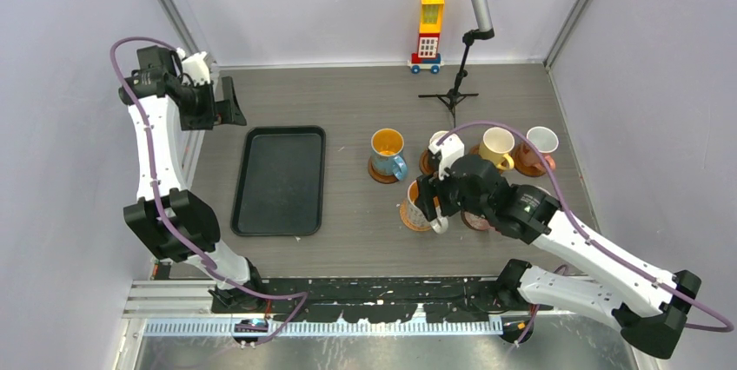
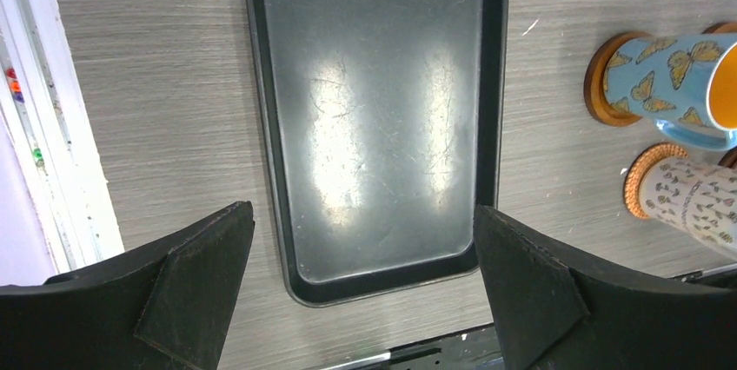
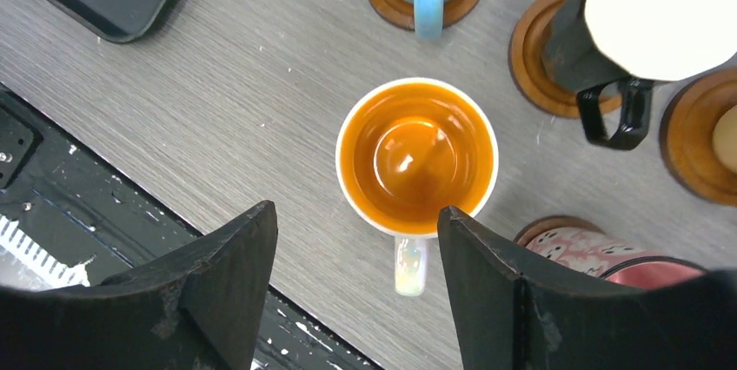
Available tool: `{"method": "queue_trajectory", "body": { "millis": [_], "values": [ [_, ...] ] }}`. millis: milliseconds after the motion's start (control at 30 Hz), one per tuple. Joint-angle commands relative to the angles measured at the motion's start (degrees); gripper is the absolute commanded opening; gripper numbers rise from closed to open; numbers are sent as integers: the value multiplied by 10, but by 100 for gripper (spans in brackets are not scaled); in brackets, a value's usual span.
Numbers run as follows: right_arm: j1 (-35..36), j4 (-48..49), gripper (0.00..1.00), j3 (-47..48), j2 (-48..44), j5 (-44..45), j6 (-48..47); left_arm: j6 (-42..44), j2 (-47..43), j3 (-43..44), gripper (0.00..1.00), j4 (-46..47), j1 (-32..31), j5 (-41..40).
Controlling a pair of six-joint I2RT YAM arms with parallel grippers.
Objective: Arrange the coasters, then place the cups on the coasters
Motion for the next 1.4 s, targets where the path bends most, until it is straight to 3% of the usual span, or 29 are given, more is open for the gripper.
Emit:
{"method": "queue_trajectory", "body": {
  "millis": [0, 333, 667, 967, 1167, 1367],
  "values": [
    [-10, -8, 73, 52, -6, -10, -53, 38, 3, 44, 100, -34, -11, 4],
    [-159, -8, 73, 216, 96, -54, -50, 56, 84, 181, 100, -110, -104, -80],
    [-413, -48, 73, 351, 217, -179, -91, 56, 165, 291, 100, -112, -233, -144],
    [-541, -60, 73, 312, 235, -225, -108, 40, 132, 138, 100, -53, -259, -135],
    [-566, -64, 73, 272, 224, -222, -142, 17, 52, -39, 100, 41, -261, -158],
    [-567, -61, 73, 258, 224, -224, -143, 9, 55, -69, 100, 57, -261, -174]
  ]
}}
